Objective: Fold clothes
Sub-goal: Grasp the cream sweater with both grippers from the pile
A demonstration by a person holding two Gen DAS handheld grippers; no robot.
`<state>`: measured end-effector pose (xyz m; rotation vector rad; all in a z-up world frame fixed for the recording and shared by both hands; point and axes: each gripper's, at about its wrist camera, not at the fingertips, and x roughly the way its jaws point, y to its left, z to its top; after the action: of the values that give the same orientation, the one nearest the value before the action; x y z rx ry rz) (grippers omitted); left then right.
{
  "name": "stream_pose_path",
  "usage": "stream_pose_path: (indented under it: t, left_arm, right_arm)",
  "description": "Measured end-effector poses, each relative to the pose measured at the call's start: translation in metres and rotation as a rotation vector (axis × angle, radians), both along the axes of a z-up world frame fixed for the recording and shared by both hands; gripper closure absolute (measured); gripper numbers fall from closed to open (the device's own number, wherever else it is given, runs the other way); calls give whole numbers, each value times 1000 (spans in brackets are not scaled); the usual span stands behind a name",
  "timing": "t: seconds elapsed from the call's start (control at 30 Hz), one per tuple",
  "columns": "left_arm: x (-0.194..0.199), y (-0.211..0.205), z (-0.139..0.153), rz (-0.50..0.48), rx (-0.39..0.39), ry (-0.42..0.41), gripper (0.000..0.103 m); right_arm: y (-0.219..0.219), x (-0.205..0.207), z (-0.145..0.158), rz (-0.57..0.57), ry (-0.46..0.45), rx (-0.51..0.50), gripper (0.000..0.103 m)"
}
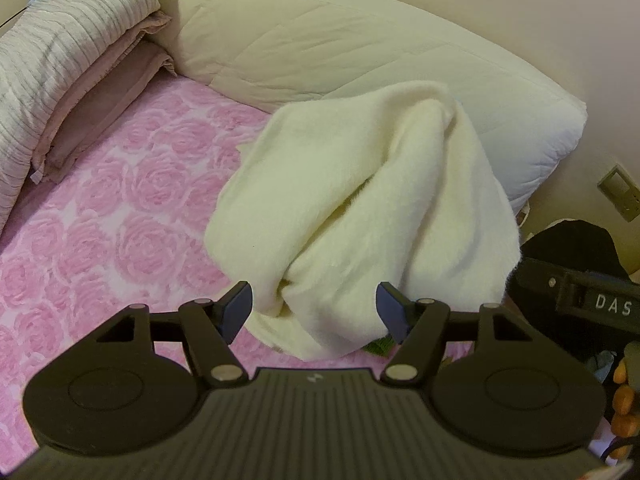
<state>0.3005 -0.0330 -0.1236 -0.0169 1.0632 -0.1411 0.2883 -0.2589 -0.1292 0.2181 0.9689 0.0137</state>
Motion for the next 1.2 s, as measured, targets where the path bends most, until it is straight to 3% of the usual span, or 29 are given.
stream_pose_path:
  t: [0.17,0.7,0.8,0.87,0.93,0.97,1.03,1.1,1.13,1.2]
  left_arm:
    - [10,-9,-16,-21,0,4,38]
    - [54,-58,-67,-140,29,-43,38]
    - [60,-59,-76,-143,31,-40,47]
    - [64,-55,-80,-134,9,-32,58]
    - [68,-49,-83,-128,-17,-22,72]
    - [70,-45,-84,-125,-29,-20,81]
    - [71,-39,-85,-110,-54,-18,83]
    - [72,-35,-86,-102,-79,-16,82]
    - [72,-36,-88,-100,-82,-14,77]
    - [75,-37,-91,-86,-85,-3,76]
  right_arm:
    - [-11,11,-13,-10,2,55,1]
    - [-14,59,-57,65,-22,103,4]
    - [-9,70,-69,84,-23,91,5]
    - [-5,77,-78,97,-6,91,13]
    - [-3,83,-89,106,28,100,36]
    - [-2,86,-95,110,49,107,41]
    - [-4,88,-101,115,64,130,67]
    - [-5,89,-105,123,66,141,72]
    - [-4,90,-104,131,60,132,72]
    - [-3,91,-105,139,56,117,72]
